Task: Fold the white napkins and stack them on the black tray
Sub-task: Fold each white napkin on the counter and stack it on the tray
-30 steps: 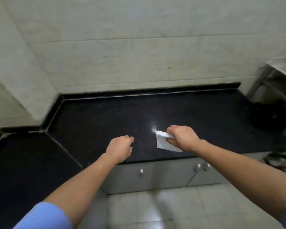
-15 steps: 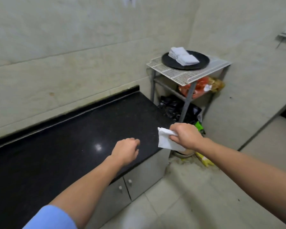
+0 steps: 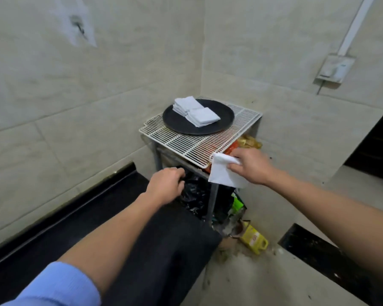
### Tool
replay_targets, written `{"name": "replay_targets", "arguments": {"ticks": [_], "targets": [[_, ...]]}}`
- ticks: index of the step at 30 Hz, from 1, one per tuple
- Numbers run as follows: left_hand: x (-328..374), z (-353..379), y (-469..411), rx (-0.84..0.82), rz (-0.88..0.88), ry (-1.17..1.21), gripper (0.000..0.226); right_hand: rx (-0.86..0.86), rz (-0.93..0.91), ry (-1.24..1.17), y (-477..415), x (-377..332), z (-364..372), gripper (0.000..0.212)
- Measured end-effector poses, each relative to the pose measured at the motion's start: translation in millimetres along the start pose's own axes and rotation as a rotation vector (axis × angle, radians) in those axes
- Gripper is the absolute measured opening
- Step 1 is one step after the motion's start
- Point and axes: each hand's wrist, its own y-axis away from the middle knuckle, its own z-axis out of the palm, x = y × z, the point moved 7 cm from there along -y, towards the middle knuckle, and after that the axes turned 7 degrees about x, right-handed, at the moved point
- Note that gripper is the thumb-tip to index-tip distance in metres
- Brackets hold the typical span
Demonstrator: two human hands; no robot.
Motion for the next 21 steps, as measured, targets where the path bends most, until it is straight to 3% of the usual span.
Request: {"name": "replay_targets", "arguments": {"ticks": [4, 9, 16, 21], "targets": [[-16, -4, -66, 0.044, -0.001, 0.038, 0.014, 0.085, 0.022, -0.019, -67, 21, -27, 0.026], [-29, 7, -123, 0.075, -0.03, 0.033, 0.018, 0.088, -0.026, -0.008, -141, 43, -41, 0.011], [-40, 39, -195, 0.071, -0.149, -0.056, 0.023, -0.12, -0.191, 0.003, -245, 79, -12, 0.012], [-40, 67, -245, 0.035, -0.326, -0.088, 0.019, -0.272, -0.37, -0.056, -305, 92, 17, 0.005]]}}
